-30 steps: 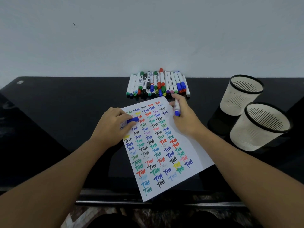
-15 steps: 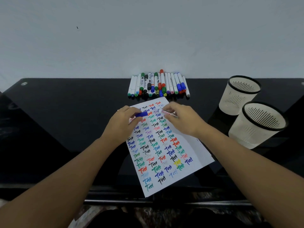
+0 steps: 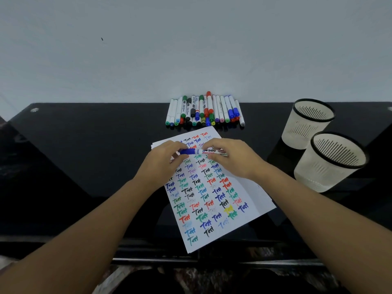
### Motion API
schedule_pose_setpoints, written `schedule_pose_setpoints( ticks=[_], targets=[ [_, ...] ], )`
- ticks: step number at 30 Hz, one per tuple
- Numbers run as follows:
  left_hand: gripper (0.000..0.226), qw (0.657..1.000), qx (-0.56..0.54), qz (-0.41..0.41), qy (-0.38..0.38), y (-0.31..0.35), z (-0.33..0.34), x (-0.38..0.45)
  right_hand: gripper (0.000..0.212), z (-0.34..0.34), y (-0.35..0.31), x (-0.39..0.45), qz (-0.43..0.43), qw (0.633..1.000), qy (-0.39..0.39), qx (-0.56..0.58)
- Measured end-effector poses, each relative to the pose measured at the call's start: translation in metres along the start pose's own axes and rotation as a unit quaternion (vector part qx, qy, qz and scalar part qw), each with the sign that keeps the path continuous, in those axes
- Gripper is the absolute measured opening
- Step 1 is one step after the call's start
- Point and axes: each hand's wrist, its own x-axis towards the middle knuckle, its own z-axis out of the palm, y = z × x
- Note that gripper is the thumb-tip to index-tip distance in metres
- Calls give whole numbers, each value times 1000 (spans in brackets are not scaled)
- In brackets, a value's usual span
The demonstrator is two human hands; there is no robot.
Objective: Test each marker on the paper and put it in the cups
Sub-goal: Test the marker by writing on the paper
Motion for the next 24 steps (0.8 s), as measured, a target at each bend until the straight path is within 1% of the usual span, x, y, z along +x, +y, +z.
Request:
schedule_pose_setpoints(
  ticks=[4, 10, 12, 14, 17, 19, 21, 22, 24],
  targets=[
    [30, 1000, 3, 12, -13, 5, 0, 2, 24, 2, -6, 3, -17, 999, -2, -48],
    [28, 999, -11, 3, -47, 7, -7, 3, 37, -2, -8, 2, -52, 991, -30, -118],
    [28, 998, -42, -11, -49, 12, -6, 5, 38, -1, -12, 2, -66, 990, -39, -117],
    [33, 996, -82, -16, -43, 18, -4, 7, 36, 2, -17, 2, -82, 989, -42, -112],
    [44, 992, -105, -49, -40, 22, -6, 12, 32, 2, -17, 2, -63, 993, -25, -95],
    [62, 992, -63, -86, -68, 18, -7, 11, 33, 1, -13, 0, -35, 996, -14, -78],
    [85, 986, 18, -111, -124, 10, -5, 5, 41, -1, -10, -1, -14, 998, -18, -63],
    [93, 981, 56, -108, -151, 6, -3, 0, 45, -1, -9, -2, -9, 998, -25, -59],
    [100, 972, 115, -82, -190, -1, 5, -11, 48, -3, -9, -3, -5, 998, -39, -57]
  ],
)
